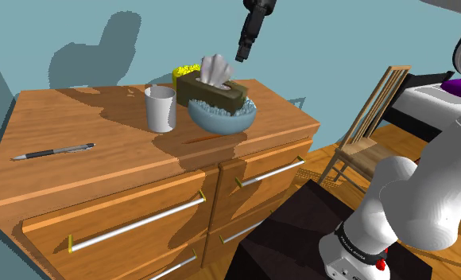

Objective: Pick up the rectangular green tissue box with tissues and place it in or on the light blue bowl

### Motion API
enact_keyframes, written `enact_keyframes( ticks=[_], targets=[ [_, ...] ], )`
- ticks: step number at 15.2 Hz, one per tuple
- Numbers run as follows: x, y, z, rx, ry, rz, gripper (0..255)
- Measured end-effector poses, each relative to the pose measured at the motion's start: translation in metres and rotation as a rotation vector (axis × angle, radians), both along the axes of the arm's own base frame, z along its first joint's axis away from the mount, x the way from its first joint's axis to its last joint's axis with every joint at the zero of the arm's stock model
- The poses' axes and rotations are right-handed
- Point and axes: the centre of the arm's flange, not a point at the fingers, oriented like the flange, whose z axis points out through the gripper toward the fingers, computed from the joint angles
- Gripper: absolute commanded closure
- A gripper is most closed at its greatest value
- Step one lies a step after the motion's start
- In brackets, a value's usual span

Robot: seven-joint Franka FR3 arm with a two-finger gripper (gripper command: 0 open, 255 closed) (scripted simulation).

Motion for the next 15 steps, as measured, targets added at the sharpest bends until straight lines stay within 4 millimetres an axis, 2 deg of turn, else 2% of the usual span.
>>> enact_keyframes(
  ticks=[4, 9, 15],
  targets=[
    [0.000, 0.000, 0.000, 0.000, 0.000, 0.000, 0],
    [0.007, -0.016, 0.039, 0.001, -0.001, -0.001, 0],
    [0.007, -0.018, 0.046, 0.000, 0.000, 0.000, 0]
  ],
)
